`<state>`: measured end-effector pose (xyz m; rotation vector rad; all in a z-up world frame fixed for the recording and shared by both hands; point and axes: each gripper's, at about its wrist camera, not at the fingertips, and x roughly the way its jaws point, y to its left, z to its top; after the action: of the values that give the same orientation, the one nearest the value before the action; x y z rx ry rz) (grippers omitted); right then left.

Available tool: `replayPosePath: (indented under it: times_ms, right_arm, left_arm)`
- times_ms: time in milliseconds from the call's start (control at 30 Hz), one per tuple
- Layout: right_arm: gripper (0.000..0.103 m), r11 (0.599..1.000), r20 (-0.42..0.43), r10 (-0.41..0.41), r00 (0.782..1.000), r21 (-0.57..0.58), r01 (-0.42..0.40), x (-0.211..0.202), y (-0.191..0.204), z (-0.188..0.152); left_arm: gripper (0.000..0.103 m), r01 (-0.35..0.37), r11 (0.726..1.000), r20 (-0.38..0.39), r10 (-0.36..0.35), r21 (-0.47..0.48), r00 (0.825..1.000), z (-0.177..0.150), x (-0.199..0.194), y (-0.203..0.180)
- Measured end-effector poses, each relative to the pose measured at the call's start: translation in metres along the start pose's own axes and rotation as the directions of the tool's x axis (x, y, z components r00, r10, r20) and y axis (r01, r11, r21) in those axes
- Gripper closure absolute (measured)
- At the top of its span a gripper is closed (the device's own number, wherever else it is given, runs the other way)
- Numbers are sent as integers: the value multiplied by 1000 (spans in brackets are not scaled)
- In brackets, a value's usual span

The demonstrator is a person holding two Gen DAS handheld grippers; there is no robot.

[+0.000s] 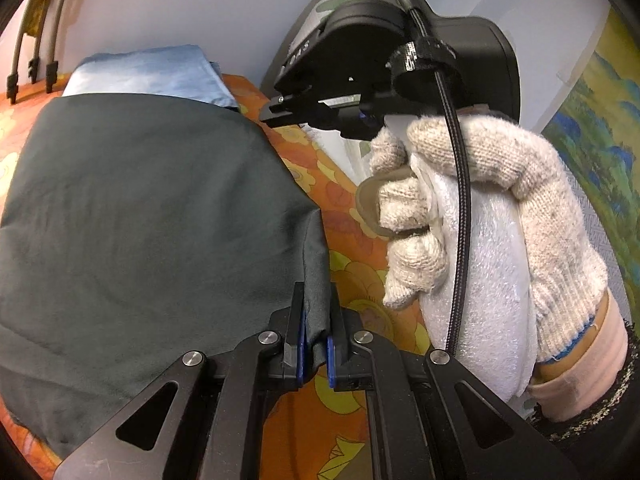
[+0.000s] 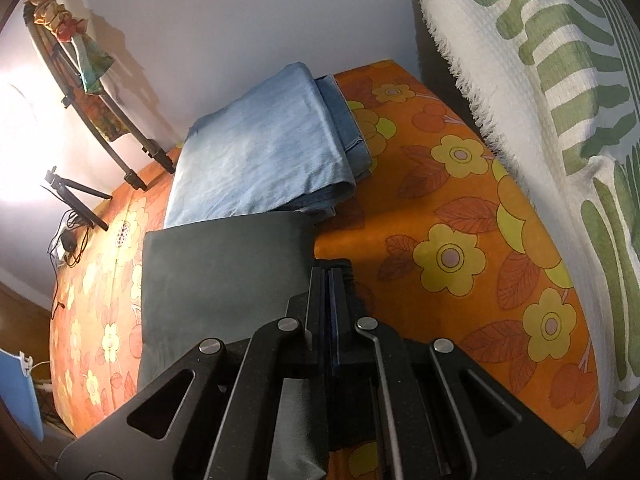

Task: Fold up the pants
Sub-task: 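Lift the held pants edge with both grippers and fold it over the stack, then open both grippers and release the folded pants onto the stack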

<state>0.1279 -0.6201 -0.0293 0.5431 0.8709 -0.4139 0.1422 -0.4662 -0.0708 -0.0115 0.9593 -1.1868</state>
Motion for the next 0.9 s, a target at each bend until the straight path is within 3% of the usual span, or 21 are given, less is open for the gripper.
replayPosePath:
  times_ms: [767,900]
  right_arm:
    - [101,1000,40,14,999,-24,-13,-20,-2,-4]
    - [101,999,45,17,999,-42,-15,-26,2,-5]
  left_arm:
    - [97,-61,995,8,60,79,998,-9,1,-24]
    - [88,-54,993,0,55,105,999,-14,-5,-29]
